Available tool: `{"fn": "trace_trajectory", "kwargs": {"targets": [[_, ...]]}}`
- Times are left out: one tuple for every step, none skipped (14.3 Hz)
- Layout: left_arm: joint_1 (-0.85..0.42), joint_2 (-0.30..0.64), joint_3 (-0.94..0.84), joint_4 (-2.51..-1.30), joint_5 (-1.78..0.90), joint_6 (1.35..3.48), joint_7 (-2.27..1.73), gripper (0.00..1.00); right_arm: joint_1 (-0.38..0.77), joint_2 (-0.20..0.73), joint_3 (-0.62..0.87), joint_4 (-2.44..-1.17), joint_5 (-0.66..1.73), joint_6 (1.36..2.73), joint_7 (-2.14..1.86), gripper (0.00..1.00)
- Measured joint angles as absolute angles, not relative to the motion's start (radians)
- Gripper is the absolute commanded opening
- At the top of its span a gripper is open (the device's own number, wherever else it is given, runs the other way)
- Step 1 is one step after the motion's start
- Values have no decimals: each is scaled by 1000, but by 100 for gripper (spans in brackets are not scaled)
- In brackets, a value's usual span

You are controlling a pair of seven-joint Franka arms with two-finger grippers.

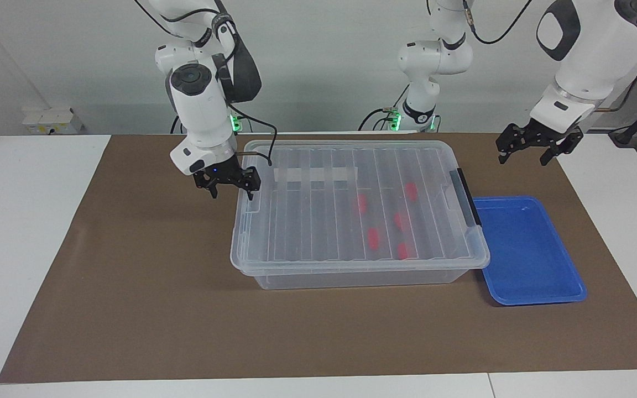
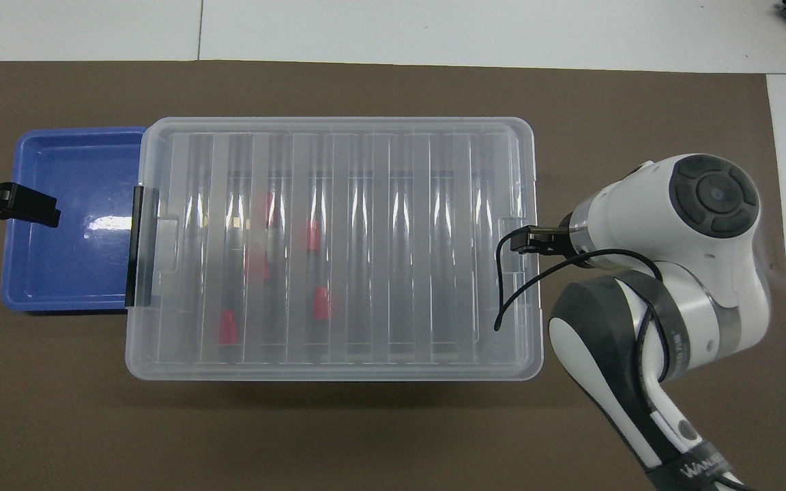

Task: Place red block in blue tray from box
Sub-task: 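Slide the clear lid toward the right gripper to open the box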

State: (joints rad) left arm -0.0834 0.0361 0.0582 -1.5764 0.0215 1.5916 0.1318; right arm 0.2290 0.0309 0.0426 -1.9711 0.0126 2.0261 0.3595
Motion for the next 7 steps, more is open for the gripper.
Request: {"fn": "trace_trajectory", "kwargs": {"targets": [[-83,36,58,-1576,21,1592,132,100,214,29,42,-1974,13,2026,331,99],[-83,36,58,-1576,21,1592,132,100,194,27,42,-1976,13,2026,298,99],[-83,36,58,-1576,21,1592,132,100,170,25,42,-1979,13,2026,259,99],[-83,36,58,-1576,21,1592,132,100,145,25,41,-1981,13,2026,221,99],[-83,36,58,-1576,21,1592,132,100,123,25,41,-1982,13,2026,184,99],[-83,36,58,-1576,21,1592,132,100,105,25,40,-1984,13,2025,146,99],[-83,36,58,-1576,21,1592,132,100,90,25,40,-1986,13,2025,108,100]]}}
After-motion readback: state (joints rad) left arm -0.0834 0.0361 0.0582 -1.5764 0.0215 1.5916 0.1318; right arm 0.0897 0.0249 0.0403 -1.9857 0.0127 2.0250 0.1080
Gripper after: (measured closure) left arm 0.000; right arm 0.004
